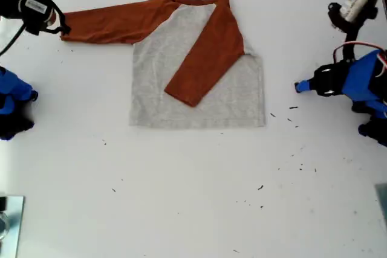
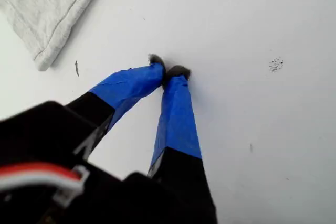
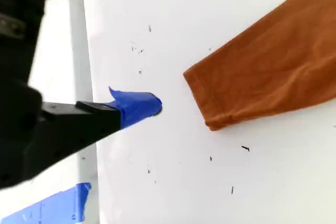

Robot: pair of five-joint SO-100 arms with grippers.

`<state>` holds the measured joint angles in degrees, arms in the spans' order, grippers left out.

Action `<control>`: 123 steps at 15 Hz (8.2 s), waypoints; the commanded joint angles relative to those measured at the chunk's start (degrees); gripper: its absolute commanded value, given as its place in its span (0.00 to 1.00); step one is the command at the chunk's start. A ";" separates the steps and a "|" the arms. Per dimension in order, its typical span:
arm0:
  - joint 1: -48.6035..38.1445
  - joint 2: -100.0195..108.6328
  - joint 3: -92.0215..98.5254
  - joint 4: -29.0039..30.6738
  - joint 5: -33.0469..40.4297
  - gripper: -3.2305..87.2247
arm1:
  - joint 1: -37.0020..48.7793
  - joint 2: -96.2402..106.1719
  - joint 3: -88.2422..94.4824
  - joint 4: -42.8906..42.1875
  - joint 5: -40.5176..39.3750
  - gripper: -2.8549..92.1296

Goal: Fold t shirt

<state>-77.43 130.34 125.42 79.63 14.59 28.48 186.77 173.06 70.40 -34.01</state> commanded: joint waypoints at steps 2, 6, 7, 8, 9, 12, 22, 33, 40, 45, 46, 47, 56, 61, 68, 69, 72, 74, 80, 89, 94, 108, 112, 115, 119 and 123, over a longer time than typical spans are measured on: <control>-4.04 -8.88 4.13 -11.34 2.64 0.41 | -0.53 0.79 1.32 0.35 0.70 0.07; 0.35 -25.49 4.13 -19.86 4.31 0.26 | -0.62 0.88 1.41 0.35 0.88 0.07; 1.32 -28.92 3.96 -21.53 4.31 0.25 | -0.53 0.88 1.41 0.35 0.88 0.07; 0.97 -31.82 3.96 -23.12 5.19 0.21 | -0.53 0.88 1.41 0.35 0.88 0.07; 0.35 -32.61 4.04 -23.73 6.42 0.15 | -0.62 0.88 1.41 0.35 0.88 0.07; 4.75 -21.71 0.18 -19.60 10.02 0.03 | -0.26 0.97 1.49 0.44 0.97 0.07; 58.27 -50.62 -76.82 -15.12 15.56 0.41 | -0.62 0.97 1.58 0.44 1.23 0.07; 50.19 13.45 25.84 -25.84 -3.16 0.03 | -0.88 1.05 1.58 0.44 1.41 0.07; 58.71 19.07 13.62 -14.59 -10.99 0.03 | -3.08 -24.70 -34.19 12.04 5.36 0.07; 77.17 -10.11 -24.08 -2.81 -16.26 0.03 | -15.47 -62.49 -76.38 19.34 10.28 0.07; 78.05 -12.04 -23.91 -3.87 -16.52 0.08 | -16.35 -65.30 -77.87 18.81 10.81 0.08; 78.31 -12.92 -23.47 -4.83 -15.91 0.22 | -16.96 -68.03 -79.54 18.90 10.90 0.19; 70.05 -21.45 2.29 -29.44 -8.26 0.36 | -17.31 -77.96 -58.62 -1.58 12.48 0.32; 68.29 -34.63 -0.70 -37.00 -7.65 0.03 | -16.52 -82.71 -43.86 -22.32 13.97 0.08; 72.69 -24.08 -4.22 -33.93 -8.44 0.03 | -19.42 -70.40 -49.39 -12.13 14.24 0.06; 73.21 -24.17 -5.54 -32.96 -8.44 0.03 | -19.69 -68.73 -50.45 -10.11 14.24 0.06; 78.66 -23.64 -12.92 -26.37 -10.72 0.03 | -25.75 -62.67 -59.06 0.00 16.00 0.06; 85.17 -23.73 -14.41 -26.89 -15.03 0.03 | -32.78 -59.06 -59.33 1.85 21.88 0.06; 88.42 -24.43 -18.81 -26.98 -17.58 0.03 | -33.49 -58.97 -61.17 1.49 21.62 0.06; 87.45 -30.59 -18.90 -27.42 -16.17 0.03 | -38.85 -61.44 -50.19 -10.81 31.55 0.34; 87.36 -31.03 -18.63 -26.98 -15.91 0.03 | -41.48 -80.95 -52.56 -19.51 36.74 0.29; 87.01 -25.40 -16.70 -26.63 -16.61 0.03 | -39.81 -67.68 -57.74 -1.41 29.62 0.06; 90.18 -24.70 -16.87 -30.32 -17.75 0.03 | -41.92 -69.61 -63.54 -0.44 28.65 0.06; 84.90 -20.83 -16.26 -29.09 -13.45 0.03 | -33.40 -69.35 -67.15 -0.88 19.25 0.06; 50.36 -7.21 -9.76 -21.18 1.05 0.03 | -3.08 -56.51 -63.02 -6.06 3.52 0.09; 32.96 8.96 8.88 -26.28 4.22 0.38 | 16.17 -45.09 -58.36 0.44 2.20 0.41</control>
<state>-44.03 131.66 130.69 54.84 18.11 42.36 135.00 113.12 69.17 -30.41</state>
